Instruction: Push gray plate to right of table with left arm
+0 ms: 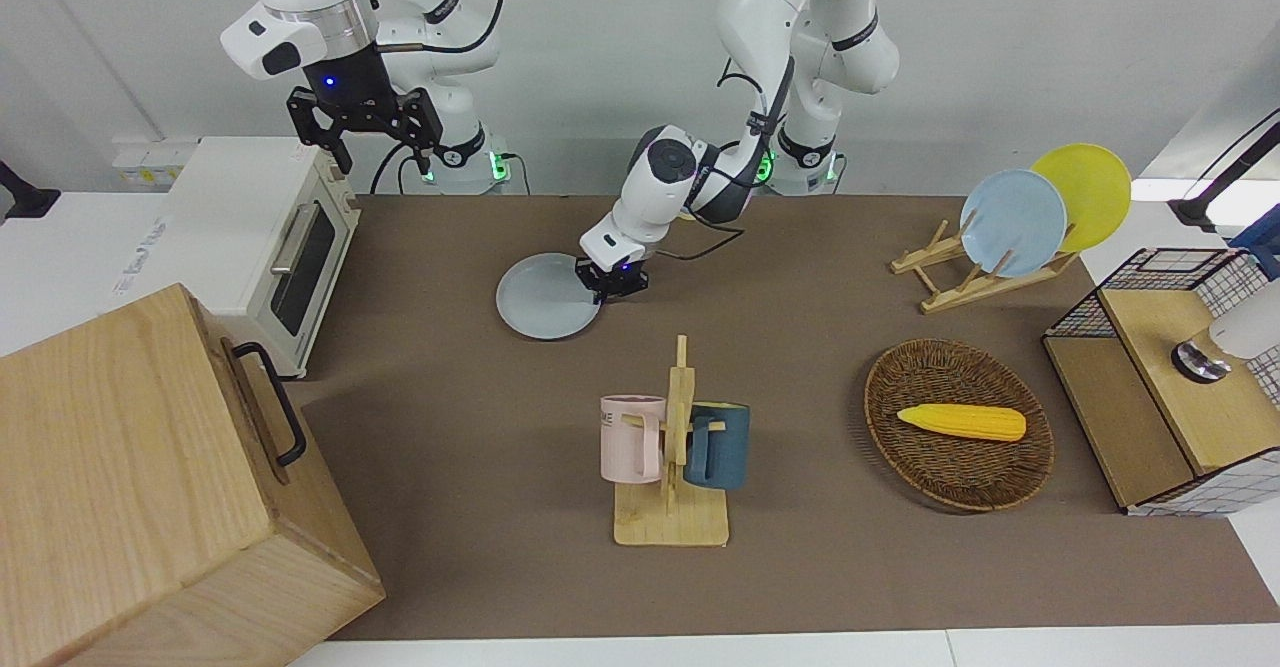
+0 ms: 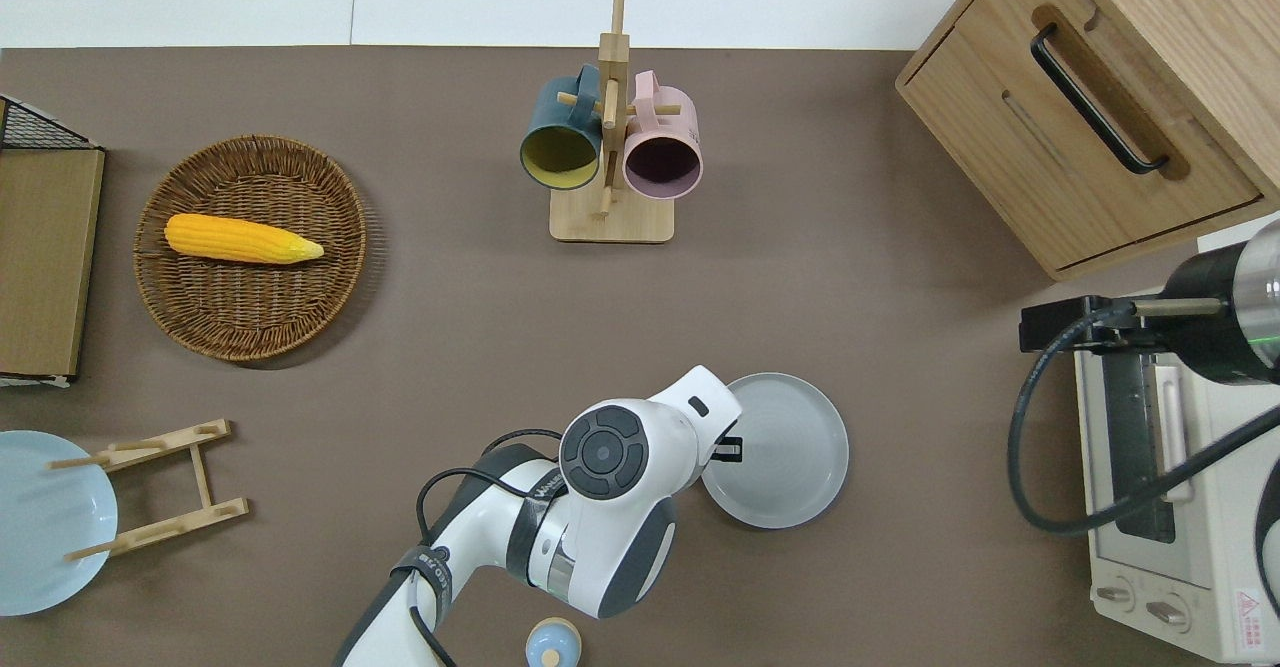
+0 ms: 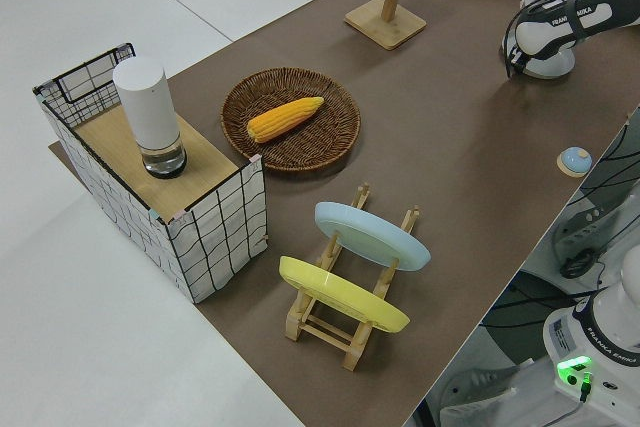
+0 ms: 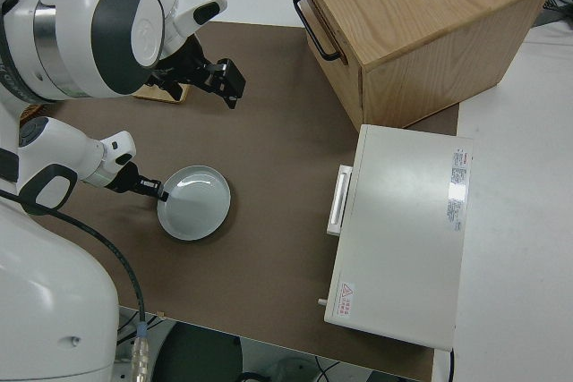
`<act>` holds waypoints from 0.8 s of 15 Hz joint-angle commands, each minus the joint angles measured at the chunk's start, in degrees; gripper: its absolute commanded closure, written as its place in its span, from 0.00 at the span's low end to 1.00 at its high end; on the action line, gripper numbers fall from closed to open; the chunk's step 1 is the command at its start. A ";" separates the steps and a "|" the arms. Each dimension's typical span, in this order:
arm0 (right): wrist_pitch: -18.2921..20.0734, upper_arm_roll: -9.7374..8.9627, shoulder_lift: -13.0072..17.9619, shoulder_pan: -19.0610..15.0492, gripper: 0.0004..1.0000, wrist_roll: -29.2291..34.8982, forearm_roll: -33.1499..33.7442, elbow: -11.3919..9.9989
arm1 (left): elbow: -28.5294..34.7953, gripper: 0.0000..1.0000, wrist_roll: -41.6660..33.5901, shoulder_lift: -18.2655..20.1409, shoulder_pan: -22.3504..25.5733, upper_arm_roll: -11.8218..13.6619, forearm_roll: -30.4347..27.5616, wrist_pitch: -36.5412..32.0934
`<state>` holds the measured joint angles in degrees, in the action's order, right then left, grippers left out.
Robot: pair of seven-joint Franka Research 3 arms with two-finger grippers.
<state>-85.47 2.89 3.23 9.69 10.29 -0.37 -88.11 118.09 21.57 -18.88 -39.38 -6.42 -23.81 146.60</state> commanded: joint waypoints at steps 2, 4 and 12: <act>0.65 0.27 -0.33 0.33 0.00 -0.10 0.02 0.57 | -2.77 1.00 2.24 -4.58 -1.84 0.53 -1.50 2.02; 0.65 0.27 -0.33 0.33 0.00 -0.10 0.02 0.57 | -2.77 0.98 3.56 -4.58 -1.75 0.44 -1.42 2.02; 0.65 0.27 -0.32 0.33 0.00 -0.10 0.02 0.57 | -2.69 0.21 4.18 -2.48 -1.31 -0.09 -3.44 -1.31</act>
<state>-85.47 2.89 3.23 9.69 10.29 -0.37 -88.11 116.10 25.03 -20.99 -40.21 -7.06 -25.98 146.93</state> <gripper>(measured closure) 0.004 0.405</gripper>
